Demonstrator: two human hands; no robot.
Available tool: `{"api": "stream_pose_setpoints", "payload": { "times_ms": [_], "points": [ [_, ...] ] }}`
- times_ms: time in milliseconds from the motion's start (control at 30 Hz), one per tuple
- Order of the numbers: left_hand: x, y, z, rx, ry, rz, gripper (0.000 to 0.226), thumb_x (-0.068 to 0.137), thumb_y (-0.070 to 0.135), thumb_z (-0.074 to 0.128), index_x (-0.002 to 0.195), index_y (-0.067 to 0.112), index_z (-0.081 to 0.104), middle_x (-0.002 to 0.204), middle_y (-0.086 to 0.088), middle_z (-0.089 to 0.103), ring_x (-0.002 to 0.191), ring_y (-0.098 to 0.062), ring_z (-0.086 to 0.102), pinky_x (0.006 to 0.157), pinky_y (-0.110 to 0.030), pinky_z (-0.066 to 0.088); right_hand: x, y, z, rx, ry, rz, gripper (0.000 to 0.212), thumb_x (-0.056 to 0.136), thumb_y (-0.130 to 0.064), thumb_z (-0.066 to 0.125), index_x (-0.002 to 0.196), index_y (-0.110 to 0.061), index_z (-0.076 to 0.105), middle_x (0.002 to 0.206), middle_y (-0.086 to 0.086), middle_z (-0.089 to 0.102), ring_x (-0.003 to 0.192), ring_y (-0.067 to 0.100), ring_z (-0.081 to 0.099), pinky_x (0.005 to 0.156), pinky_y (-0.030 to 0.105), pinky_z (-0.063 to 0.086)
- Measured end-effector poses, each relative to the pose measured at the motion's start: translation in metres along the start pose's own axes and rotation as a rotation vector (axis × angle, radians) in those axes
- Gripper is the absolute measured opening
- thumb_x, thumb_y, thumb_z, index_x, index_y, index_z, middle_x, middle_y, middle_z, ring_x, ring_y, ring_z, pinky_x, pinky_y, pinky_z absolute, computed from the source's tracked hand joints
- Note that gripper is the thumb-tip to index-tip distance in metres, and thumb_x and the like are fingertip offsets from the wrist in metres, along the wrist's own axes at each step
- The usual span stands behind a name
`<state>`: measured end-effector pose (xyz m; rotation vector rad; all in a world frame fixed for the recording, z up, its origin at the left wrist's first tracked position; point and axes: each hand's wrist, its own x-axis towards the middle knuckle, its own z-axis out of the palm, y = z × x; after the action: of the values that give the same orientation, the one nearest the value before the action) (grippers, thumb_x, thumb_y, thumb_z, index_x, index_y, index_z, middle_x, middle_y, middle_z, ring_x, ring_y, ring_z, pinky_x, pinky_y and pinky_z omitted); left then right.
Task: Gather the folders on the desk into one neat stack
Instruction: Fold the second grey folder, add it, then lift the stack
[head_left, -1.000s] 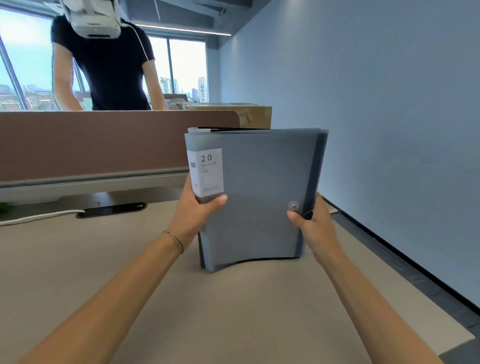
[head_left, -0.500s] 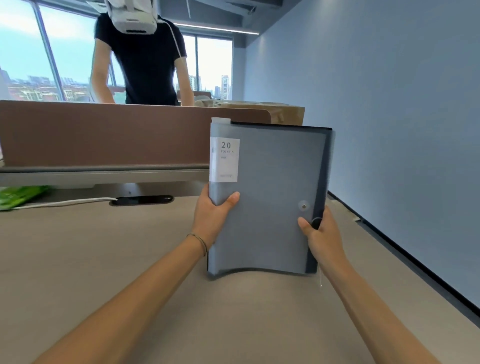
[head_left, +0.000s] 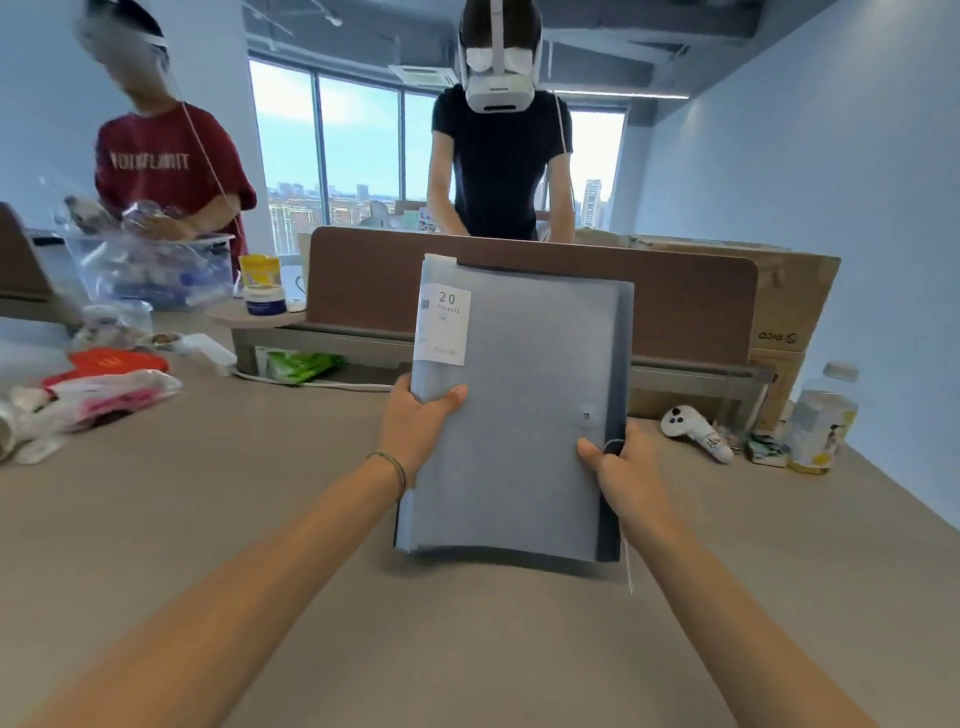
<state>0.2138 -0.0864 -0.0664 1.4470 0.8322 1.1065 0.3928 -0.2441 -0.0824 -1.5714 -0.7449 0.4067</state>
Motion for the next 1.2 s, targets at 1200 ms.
{"api": "stream_pose_setpoints", "payload": {
  "times_ms": [1200],
  "points": [
    [0.147,-0.052,-0.293,1.191,0.102,-0.323,0.082,0.084,0.058,0.065,0.149,0.014,0.043,0.147,-0.013,0.052,0.129,-0.033,0.052,0.099,-0.035,0.042,0.052,0.007,0.359,-0.469,-0.528,0.19,0.042,0.072,-0.026,0.081,0.102,-0.009,0.058,0.103,0.012,0.065,0.091,0.032,0.067,0.072,0.048,0.062]
  ]
}}
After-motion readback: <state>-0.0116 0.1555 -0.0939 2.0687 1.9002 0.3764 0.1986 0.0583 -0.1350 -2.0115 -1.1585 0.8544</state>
